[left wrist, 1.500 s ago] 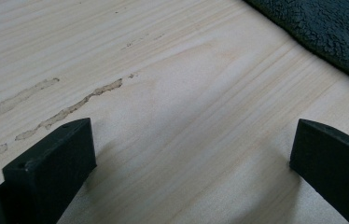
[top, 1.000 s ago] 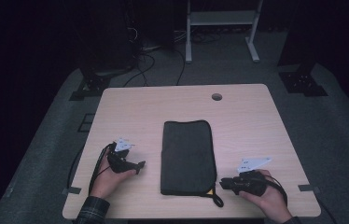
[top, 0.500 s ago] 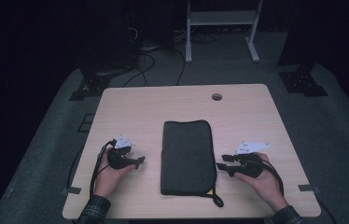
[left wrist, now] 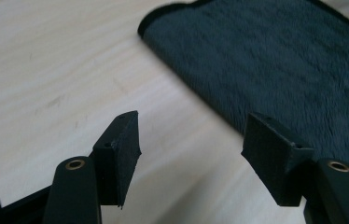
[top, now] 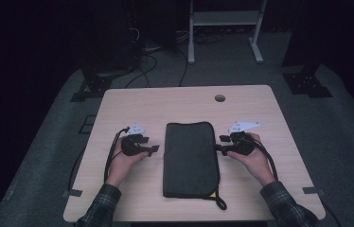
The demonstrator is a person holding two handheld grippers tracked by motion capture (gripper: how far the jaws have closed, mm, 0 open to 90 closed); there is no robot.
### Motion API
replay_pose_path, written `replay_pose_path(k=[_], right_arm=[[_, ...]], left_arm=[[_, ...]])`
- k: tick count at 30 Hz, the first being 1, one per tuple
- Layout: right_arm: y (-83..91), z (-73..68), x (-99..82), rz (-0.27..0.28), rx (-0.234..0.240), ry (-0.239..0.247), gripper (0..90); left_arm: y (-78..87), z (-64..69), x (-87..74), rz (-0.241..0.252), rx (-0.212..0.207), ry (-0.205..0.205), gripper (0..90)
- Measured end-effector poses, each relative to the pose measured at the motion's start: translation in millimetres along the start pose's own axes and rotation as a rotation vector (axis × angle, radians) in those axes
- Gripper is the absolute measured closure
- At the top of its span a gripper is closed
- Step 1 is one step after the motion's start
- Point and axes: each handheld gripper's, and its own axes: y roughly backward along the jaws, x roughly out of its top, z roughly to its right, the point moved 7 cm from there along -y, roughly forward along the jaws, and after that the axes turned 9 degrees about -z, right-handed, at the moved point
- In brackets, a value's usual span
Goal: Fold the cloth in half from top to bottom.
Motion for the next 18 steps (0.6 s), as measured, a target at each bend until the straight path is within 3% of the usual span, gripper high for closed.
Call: replay_pose_path(k=[2,8,12,18], right_arm=[[-7.1,5.0,6.3,-0.003,-0.001,-0.008,47.2],[-30.2,16.0,28.0,-0.006,0.003,-0.008,47.2],[-44.7,25.9,40.8,-0.012,-0.021,-0.016,47.5],[-57.9,49.7,47.1,-0.021,-0.04,-0.072,48.1]], left_arm=[[-4.8,-1.7,8.6,0.007,0.007,-0.01,35.7],[-24.6,-12.3,32.2,0.037,-0.005,0.012,35.7],[-35.6,-17.9,48.5,0.044,-0.004,0.015,36.2],[-53.7,-25.7,63.6,0.012,0.049,-0.012,38.5]])
